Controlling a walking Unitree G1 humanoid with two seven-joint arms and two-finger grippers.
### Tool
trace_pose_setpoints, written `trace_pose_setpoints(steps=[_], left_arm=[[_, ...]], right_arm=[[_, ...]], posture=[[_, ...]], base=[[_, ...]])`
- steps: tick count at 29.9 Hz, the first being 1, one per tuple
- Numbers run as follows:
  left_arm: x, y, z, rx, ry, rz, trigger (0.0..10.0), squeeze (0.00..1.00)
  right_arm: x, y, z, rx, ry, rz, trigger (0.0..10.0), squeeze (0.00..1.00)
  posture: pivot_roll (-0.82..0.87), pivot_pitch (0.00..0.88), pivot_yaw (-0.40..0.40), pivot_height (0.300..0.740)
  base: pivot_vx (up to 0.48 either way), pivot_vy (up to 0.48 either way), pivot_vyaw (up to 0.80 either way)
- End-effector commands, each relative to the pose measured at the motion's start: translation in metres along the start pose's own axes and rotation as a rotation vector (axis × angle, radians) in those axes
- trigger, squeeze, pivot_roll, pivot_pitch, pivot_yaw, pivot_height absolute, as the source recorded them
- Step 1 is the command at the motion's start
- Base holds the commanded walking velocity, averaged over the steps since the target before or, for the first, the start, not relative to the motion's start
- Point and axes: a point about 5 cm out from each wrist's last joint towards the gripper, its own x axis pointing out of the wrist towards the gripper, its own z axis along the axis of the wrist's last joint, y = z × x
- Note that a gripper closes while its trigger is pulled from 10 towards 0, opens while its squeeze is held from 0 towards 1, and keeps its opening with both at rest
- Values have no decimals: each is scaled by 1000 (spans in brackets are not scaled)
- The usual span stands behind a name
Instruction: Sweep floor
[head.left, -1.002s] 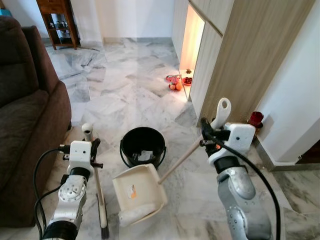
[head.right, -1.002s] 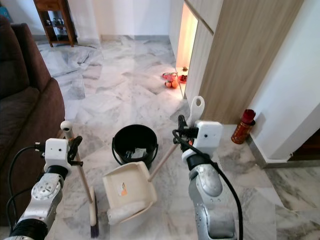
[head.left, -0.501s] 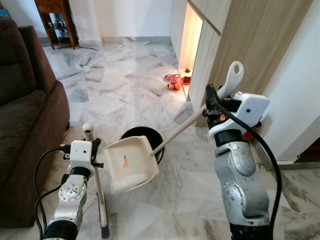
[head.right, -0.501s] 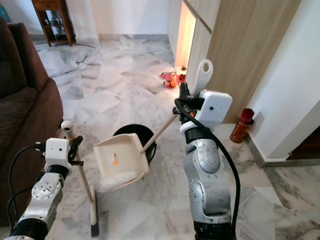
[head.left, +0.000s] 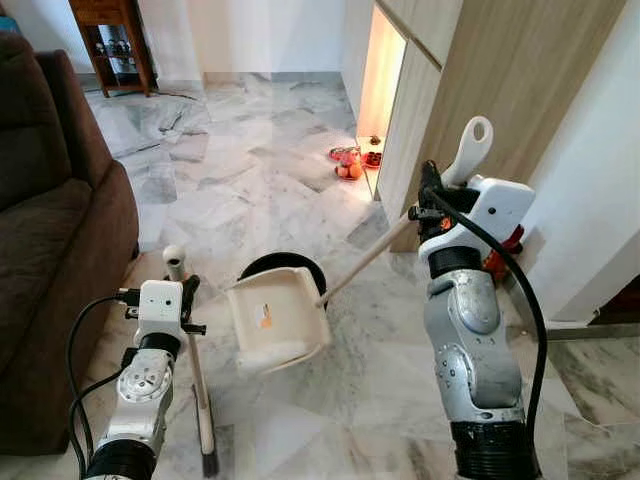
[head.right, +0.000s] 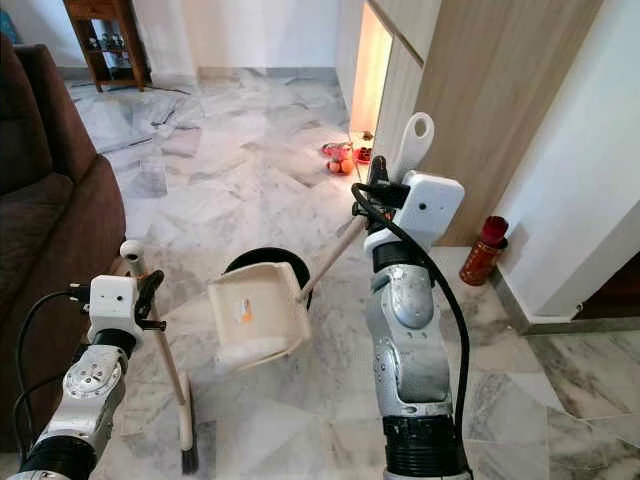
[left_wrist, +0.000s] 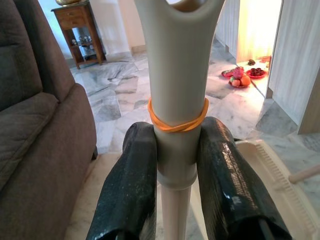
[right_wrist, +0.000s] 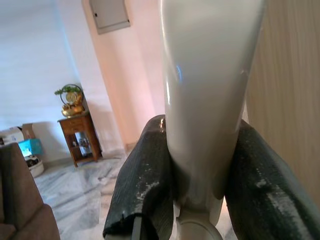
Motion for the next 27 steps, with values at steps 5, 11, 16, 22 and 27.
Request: trace_pose_setpoints(steps=[5, 11, 16, 22, 27], left_arm=[[4, 4, 10, 18, -51, 14, 10000, 0], [4, 5, 10, 18, -50, 16, 10000, 0], [4, 5, 10, 21, -50, 18, 10000, 0], [4, 5, 10, 22, -50, 18, 10000, 0], [4, 6, 10, 22, -51, 21, 10000, 0]], right_arm=[[4, 7, 14, 26, -84, 39, 10000, 0], [4, 9, 12, 52, -74, 48, 10000, 0], [4, 10, 11, 61, -72, 55, 10000, 0], [4, 11, 10, 68, -69, 60, 10000, 0], [4, 11, 12, 84, -81, 57, 10000, 0]], posture=[[132, 0, -21, 740], [135, 0, -22, 740], [136, 0, -22, 740], [136, 0, -22, 740], [138, 0, -23, 740]], base=[[194, 0, 499], [251, 0, 0], [263, 0, 0], [284, 0, 0], [298, 0, 0]])
